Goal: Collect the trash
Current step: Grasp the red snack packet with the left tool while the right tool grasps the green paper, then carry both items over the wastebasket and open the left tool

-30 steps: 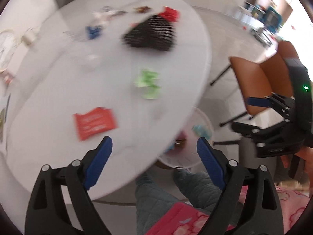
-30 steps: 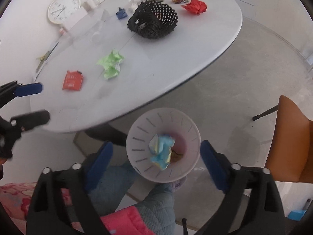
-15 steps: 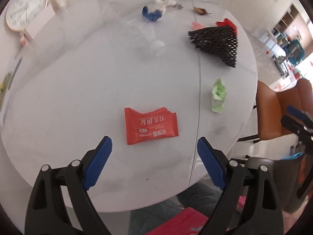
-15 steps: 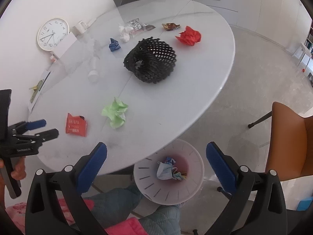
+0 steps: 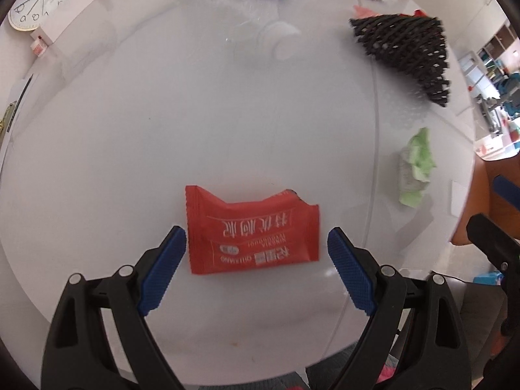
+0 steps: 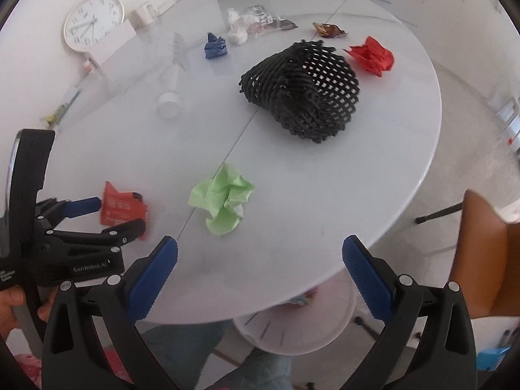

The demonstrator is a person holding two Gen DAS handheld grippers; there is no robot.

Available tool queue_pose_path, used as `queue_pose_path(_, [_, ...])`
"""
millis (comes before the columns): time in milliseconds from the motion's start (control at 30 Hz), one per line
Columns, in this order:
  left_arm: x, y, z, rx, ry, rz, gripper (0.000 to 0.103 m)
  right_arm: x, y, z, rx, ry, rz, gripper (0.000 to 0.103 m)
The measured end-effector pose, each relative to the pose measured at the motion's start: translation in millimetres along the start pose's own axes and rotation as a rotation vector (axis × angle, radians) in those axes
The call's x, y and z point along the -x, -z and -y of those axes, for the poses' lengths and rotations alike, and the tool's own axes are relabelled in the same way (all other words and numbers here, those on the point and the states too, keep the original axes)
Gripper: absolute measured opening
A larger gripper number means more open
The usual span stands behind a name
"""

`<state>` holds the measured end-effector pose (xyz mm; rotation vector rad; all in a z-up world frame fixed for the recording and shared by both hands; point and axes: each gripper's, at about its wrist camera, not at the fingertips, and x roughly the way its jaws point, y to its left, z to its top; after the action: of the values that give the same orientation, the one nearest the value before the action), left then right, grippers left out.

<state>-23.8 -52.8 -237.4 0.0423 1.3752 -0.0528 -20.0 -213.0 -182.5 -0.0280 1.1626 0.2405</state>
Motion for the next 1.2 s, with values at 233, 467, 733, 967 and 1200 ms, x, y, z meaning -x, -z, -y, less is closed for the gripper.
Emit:
queue_pose_path(233, [-8.6,-4.4,-5.7,0.02,-0.005,0.01,0.08,-18.2,-14.4,-10.2,0.023,-0.02,-0.023,0.101])
queue_pose_path(467, [1.7,-0.3,-10.1,0.009,0.033,0.049,0.068,-35.8,-20.9,-18.0,-0.001,-0.041,-0.035,0.101])
queue_pose_path(733, [9.4,-10.9,-23.4,-0.014,0.102,0.059,0.056,-58.1,-25.2,-33.5,-0.01,-0.007,-0.049,0.058])
queue_pose_path(967, [17.4,-8.1,-56.7,-0.046,0.142,0.06,0.052,-53.7,-26.4,-42.3,0.014,0.04,-0.039,0.027])
queue_pose_path(1200, [24.2,-18.2,-55.6,-0.095,0.164,0.072,0.05,-32.8,-22.0,-41.7,-0.016,0.037,0.001,0.026])
